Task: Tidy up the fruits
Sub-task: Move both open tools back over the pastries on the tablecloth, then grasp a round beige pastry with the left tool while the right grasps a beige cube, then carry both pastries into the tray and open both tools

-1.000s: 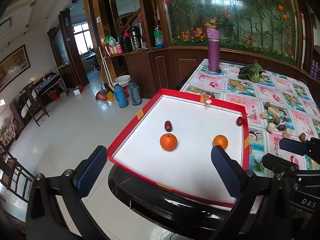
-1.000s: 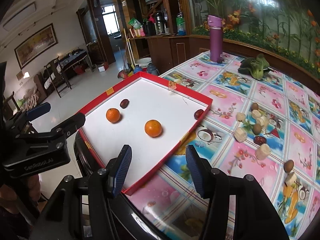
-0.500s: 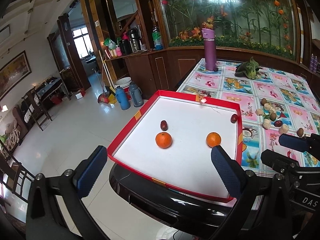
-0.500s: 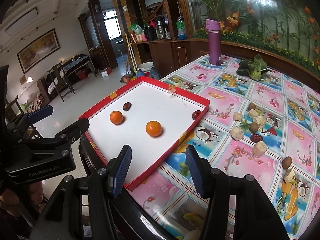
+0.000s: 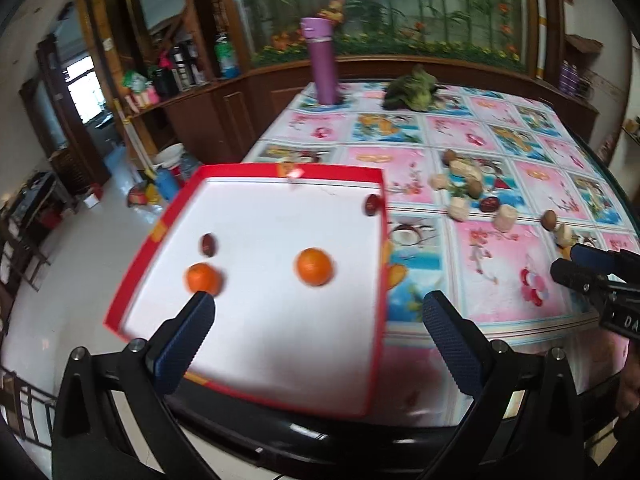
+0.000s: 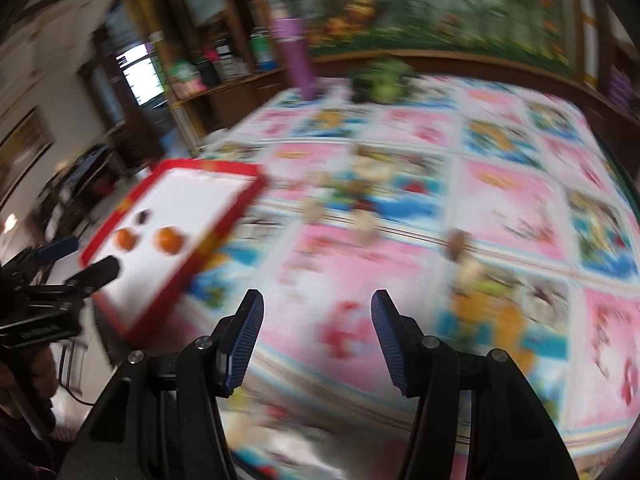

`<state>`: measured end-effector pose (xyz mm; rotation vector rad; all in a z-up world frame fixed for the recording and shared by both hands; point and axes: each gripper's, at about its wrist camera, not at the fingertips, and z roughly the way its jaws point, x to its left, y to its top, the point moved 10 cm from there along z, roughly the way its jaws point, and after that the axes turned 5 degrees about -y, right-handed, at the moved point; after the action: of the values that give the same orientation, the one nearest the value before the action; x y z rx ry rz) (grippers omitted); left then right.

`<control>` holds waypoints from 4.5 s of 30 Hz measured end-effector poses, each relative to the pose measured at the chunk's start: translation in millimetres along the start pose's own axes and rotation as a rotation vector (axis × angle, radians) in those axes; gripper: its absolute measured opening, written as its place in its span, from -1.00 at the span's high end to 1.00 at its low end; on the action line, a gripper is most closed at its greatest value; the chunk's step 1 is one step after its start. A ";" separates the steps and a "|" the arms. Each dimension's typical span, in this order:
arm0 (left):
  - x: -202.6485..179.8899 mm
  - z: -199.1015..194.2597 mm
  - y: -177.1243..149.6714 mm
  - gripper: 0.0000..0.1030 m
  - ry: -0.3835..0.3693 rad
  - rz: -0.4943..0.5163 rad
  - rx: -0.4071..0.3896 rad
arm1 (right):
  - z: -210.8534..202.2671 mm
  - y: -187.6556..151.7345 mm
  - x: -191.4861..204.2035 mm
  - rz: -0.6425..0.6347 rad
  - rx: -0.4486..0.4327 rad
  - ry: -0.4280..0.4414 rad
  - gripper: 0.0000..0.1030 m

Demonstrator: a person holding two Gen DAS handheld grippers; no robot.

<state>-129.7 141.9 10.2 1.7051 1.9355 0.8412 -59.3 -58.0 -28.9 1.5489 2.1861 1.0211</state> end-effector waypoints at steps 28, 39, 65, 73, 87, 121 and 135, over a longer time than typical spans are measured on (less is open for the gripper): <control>-157.2 99.6 34.2 -0.66 -0.303 0.145 0.172 | 42.7 5.4 -88.4 0.107 0.057 -0.101 0.61; -179.7 132.4 41.1 -0.13 -0.338 0.108 0.217 | 44.5 8.4 -88.1 0.135 0.044 -0.027 0.62; -135.5 53.8 48.4 0.44 -0.366 0.049 0.048 | 33.9 17.8 -67.0 0.135 -0.013 0.063 0.75; -65.4 20.8 31.1 0.44 -0.296 -0.035 -0.010 | 34.8 16.4 -49.3 0.115 0.002 0.033 0.75; 25.3 7.4 16.9 0.44 -0.201 -0.148 -0.065 | 36.1 38.3 56.4 -0.060 0.013 0.118 0.75; 87.7 58.7 -32.4 0.43 -0.100 -0.196 0.108 | 138.5 55.3 225.8 -0.222 0.199 0.246 0.75; 90.3 56.9 -33.5 -0.53 -0.010 -0.182 0.122 | 119.6 63.8 211.0 -0.185 0.201 0.269 0.18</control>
<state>-130.1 237.9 -47.2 1.5657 2.1353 0.6591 -26.3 190.5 -34.8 1.3174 2.6312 1.0283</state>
